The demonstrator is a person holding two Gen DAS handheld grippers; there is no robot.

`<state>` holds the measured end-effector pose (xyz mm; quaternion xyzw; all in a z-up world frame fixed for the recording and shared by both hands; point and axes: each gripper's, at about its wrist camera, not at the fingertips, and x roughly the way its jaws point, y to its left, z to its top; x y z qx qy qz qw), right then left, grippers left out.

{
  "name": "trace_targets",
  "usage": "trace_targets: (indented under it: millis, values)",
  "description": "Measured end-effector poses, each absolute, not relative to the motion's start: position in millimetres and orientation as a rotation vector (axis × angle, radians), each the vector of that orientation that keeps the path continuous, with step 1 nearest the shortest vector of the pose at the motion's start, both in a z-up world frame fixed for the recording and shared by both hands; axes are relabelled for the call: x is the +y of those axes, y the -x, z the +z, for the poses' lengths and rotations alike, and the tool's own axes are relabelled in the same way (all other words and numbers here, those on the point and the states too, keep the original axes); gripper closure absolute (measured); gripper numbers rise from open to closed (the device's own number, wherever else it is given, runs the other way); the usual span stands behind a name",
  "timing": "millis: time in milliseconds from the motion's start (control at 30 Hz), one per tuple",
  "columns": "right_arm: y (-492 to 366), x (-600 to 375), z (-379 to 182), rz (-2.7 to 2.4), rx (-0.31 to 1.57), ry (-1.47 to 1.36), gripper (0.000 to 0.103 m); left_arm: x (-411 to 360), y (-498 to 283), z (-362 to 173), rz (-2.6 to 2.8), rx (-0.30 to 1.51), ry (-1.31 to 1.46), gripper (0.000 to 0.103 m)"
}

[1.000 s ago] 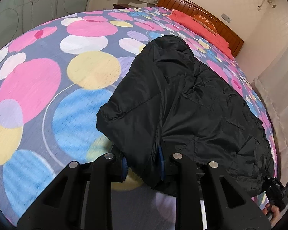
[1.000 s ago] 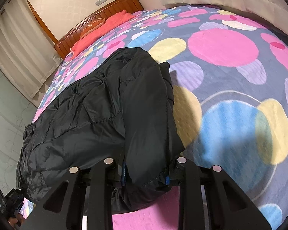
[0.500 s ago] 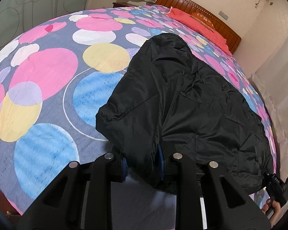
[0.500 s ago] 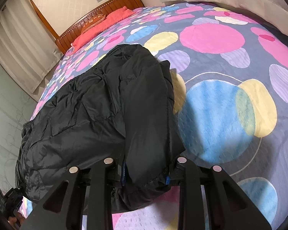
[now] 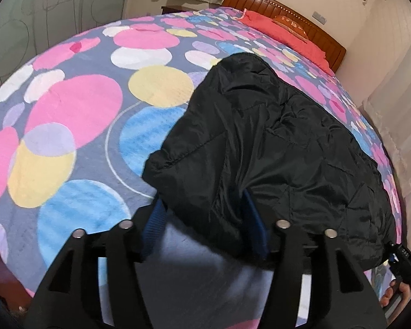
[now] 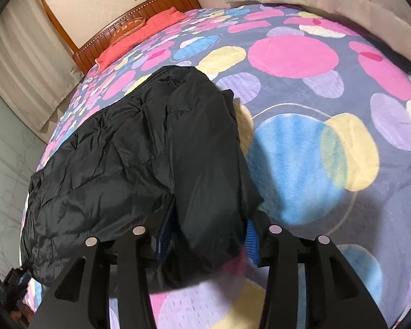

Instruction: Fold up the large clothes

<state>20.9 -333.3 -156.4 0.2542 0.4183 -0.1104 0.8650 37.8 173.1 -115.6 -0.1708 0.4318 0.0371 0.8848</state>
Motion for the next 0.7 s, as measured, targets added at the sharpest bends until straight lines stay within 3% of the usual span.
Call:
trace_targets:
  millis: [367,467,700]
  values:
    - [7.6,-302.6,-95.8,-0.308,0.799,-0.274,0.056,190.6,-20.4,-92.3,0.145,0.862,0.315,0.035]
    - [-9.5,-277.1,-89.0,-0.245,0.782,-0.225,0.056,190.9,-23.6,-86.6,0.156,0.837,0.296,0.029]
    - [-79.4,-199.5,-90.7,-0.108,0.776,-0.123,0.056,191.2,-42.8,-90.5,0.178,0.850,0.318,0.029]
